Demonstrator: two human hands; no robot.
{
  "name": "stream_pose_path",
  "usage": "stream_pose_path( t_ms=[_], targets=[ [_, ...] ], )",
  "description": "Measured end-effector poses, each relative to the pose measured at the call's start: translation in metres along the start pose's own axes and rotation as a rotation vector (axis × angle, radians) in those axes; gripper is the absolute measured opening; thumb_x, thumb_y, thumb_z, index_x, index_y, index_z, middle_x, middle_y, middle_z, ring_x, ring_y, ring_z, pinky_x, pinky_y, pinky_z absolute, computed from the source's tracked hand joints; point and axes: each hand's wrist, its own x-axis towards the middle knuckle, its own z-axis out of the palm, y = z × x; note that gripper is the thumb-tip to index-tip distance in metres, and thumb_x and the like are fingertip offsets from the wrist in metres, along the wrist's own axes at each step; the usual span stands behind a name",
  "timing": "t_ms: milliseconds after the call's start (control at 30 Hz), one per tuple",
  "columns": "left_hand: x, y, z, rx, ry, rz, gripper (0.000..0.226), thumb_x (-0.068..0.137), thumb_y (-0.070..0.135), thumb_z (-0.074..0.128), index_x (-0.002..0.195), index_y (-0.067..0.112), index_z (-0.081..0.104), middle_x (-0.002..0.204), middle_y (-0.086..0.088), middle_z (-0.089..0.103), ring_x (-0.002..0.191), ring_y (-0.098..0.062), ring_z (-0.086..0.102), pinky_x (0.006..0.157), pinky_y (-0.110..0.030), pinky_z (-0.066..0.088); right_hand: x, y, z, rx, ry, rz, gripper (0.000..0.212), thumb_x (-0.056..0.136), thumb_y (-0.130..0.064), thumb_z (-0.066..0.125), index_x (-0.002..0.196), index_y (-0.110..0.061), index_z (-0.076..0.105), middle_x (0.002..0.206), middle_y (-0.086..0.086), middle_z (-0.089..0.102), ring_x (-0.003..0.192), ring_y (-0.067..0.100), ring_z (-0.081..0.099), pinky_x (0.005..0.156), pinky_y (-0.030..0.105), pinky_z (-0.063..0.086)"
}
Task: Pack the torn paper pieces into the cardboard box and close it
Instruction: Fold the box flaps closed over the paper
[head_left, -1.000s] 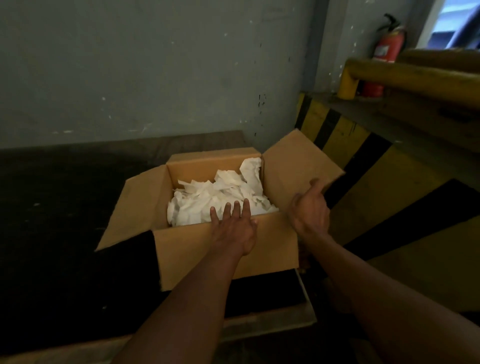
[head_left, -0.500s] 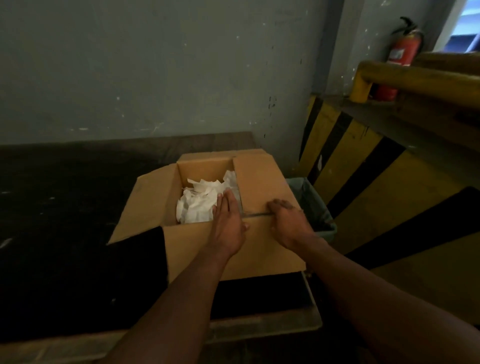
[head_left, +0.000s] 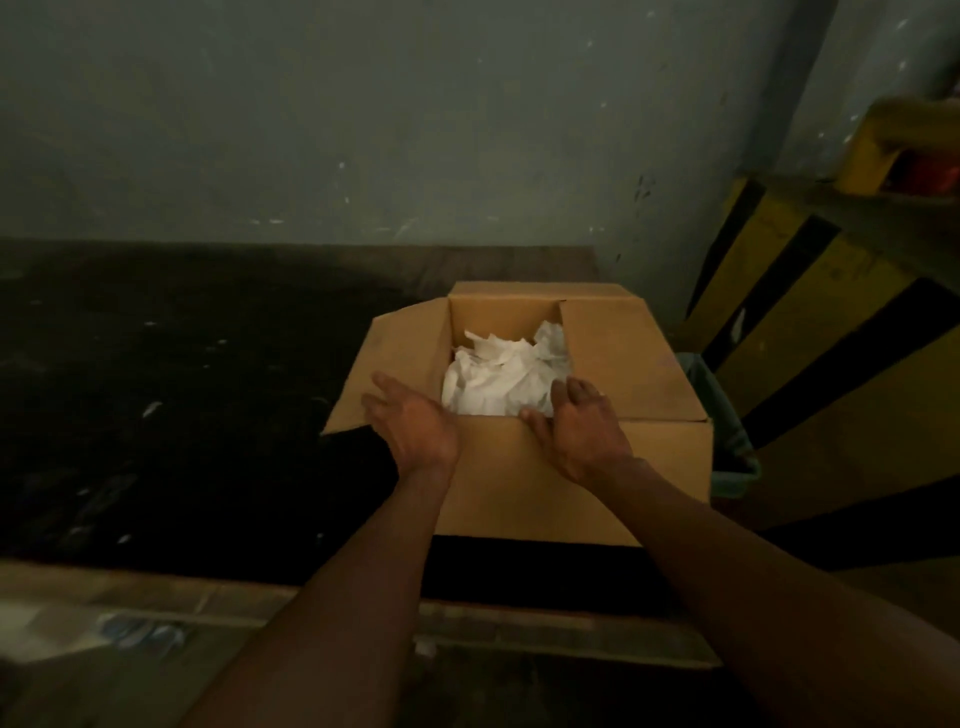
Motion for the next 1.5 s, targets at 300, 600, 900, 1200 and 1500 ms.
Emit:
stream_pose_path(
  t_ms=[300,600,900,1200,1500],
  targets=[
    [0.009,0.032,-0.03,-0.644,0.203,-0.702,0.082,0.085,0.012,0.064,0.148,0.011,0.011,0.151,-0.02,0.018,0.134,-0.037,0.033,0.108,-0.043,0.031,0.001,-0.002,-0.004,-0.041,-0.073,0.037,0.066,0.096,-0.061,0.023,0.141,-0.014,0.036,0.154,0.016,0.028,0.143,0.032,0.021,0.116,0.044,0.018],
    [-0.008,0.02,-0.025,-0.44,0.181,-0.056,0.059,0.086,0.01,0.062,0.138,0.018,0.036,0.139,-0.011,0.038,0.116,-0.028,0.051,0.088,-0.032,0.043,-0.005,-0.007,-0.005,0.105,-0.011,0.074,0.074,0.094,-0.061,0.036,0.15,-0.019,0.013,0.155,0.014,0.024,0.14,0.034,0.025,0.114,0.044,0.024],
    [-0.007,0.0,-0.017,0.673,-0.333,0.751,0.036,0.093,0.024,0.045,0.128,0.023,0.052,0.131,-0.008,0.042,0.124,-0.027,0.036,0.1,-0.05,0.032,-0.014,-0.008,-0.016,0.245,0.041,0.037,0.087,0.091,-0.052,0.053,0.149,-0.037,-0.009,0.146,0.023,0.028,0.13,0.041,0.033,0.108,0.047,0.029],
    [0.015,0.017,-0.002,0.634,-0.287,0.812,0.028,0.095,0.021,0.041,0.118,0.019,0.057,0.117,-0.006,0.053,0.108,-0.026,0.051,0.095,-0.048,0.039,-0.002,-0.002,-0.015,0.157,0.014,0.072,0.053,0.101,-0.041,0.032,0.147,-0.016,0.023,0.135,0.021,0.045,0.12,0.036,0.044,0.101,0.042,0.037],
    [0.084,0.069,0.038,0.675,-0.4,0.754,0.03,0.096,0.027,0.044,0.125,0.023,0.053,0.124,-0.009,0.048,0.119,-0.029,0.045,0.107,-0.061,0.025,0.075,0.031,-0.029,0.061,-0.04,0.132,0.027,0.098,-0.019,0.039,0.118,-0.006,0.051,0.128,0.018,0.052,0.114,0.034,0.05,0.09,0.036,0.04]
  ],
)
